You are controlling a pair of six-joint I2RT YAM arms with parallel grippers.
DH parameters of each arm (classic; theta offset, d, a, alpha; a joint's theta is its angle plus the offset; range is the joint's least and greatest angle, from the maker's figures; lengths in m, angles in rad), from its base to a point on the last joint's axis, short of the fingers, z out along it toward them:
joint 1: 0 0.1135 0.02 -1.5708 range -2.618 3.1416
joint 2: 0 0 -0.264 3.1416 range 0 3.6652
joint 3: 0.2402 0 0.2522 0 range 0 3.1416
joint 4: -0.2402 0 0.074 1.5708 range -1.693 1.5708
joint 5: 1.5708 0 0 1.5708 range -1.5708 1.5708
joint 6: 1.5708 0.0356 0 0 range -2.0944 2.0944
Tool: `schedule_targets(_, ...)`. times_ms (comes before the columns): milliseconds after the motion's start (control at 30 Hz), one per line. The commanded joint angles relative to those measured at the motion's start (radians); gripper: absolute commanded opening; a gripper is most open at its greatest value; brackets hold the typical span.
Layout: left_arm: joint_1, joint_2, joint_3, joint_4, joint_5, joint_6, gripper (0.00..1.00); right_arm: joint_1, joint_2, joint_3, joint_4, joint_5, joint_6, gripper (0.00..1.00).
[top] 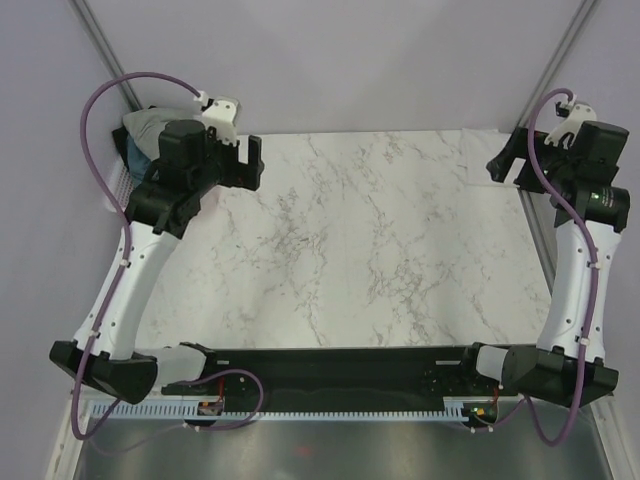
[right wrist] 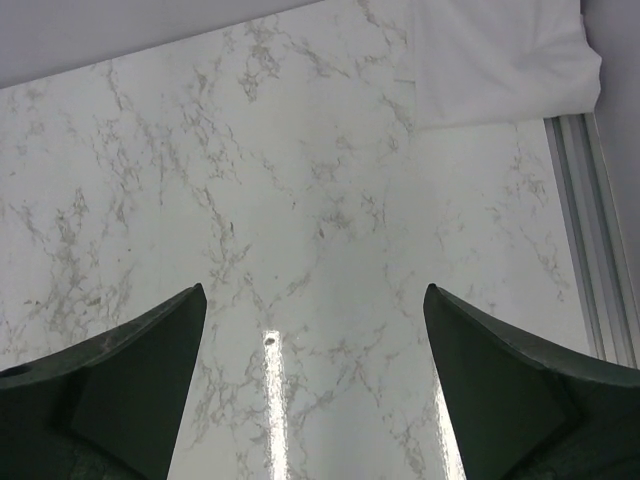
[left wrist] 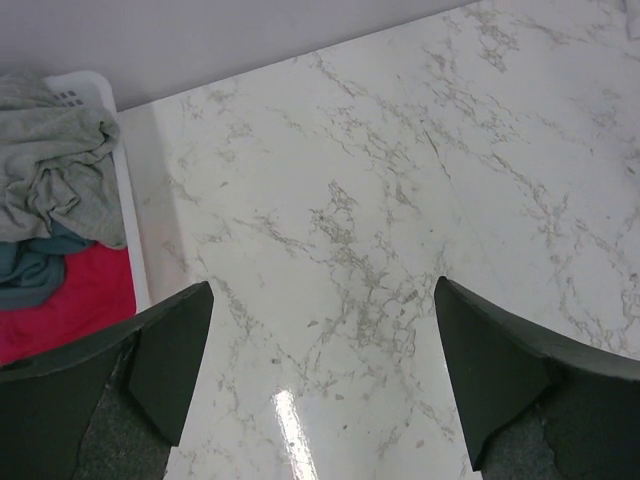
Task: Fold and stack the t-shirts
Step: Neatly place the folded tshirt to the corner
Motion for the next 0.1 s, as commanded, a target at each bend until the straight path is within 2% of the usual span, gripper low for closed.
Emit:
schedule_targets(0,0.02,-0.05,-0.039,0.006,-0.04,-0.032,1.0,-0.001,-0.046,-0.019,-0.029,0.026,0.028,0.98)
schedule_targets(67,0.029,-0.056,-0.064,0.004,-0.034,-0.023,1.0,-0.001,-0.045,-0.033,-0.024,0.01,0.038,0.98)
